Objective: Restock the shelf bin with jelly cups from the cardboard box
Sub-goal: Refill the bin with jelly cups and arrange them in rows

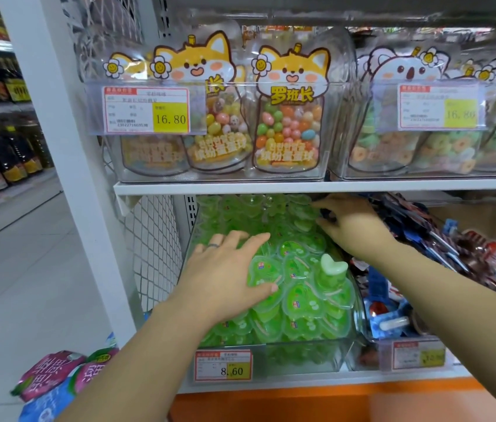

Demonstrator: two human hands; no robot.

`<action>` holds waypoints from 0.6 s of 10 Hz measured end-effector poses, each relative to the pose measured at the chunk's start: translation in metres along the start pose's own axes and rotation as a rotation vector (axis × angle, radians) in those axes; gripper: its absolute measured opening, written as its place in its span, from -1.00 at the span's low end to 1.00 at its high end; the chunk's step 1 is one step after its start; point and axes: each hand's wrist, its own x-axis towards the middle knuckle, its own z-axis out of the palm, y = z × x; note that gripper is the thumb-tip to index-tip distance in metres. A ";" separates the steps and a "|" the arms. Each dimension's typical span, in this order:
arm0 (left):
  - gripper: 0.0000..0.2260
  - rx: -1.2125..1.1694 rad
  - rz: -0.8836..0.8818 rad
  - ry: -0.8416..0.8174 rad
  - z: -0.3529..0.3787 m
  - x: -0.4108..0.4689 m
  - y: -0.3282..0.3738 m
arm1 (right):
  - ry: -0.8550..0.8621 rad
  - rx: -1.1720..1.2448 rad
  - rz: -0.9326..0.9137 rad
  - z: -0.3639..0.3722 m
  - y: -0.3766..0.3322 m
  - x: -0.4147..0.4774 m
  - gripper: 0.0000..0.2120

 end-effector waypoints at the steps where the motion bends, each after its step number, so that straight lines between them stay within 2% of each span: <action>1: -0.30 -0.002 0.001 0.000 0.000 0.000 0.000 | -0.029 0.260 0.019 -0.025 -0.009 -0.024 -0.81; 2: -0.30 -0.004 -0.002 -0.003 0.000 0.000 0.000 | -0.196 0.426 0.040 -0.050 -0.021 -0.050 -0.77; 3: -0.30 -0.007 -0.006 -0.010 0.000 0.000 0.001 | -0.308 0.200 -0.050 -0.054 -0.027 -0.062 -0.51; 4: -0.31 -0.007 -0.010 -0.016 -0.001 -0.002 0.002 | -0.371 0.102 -0.078 -0.048 -0.028 -0.062 -0.53; 5: -0.31 -0.003 -0.010 -0.016 -0.001 -0.003 0.003 | -0.296 0.265 0.012 -0.048 -0.023 -0.059 -0.67; 6: -0.31 -0.004 -0.007 -0.014 -0.002 -0.003 0.003 | -0.117 0.601 0.189 -0.049 -0.015 -0.056 -0.70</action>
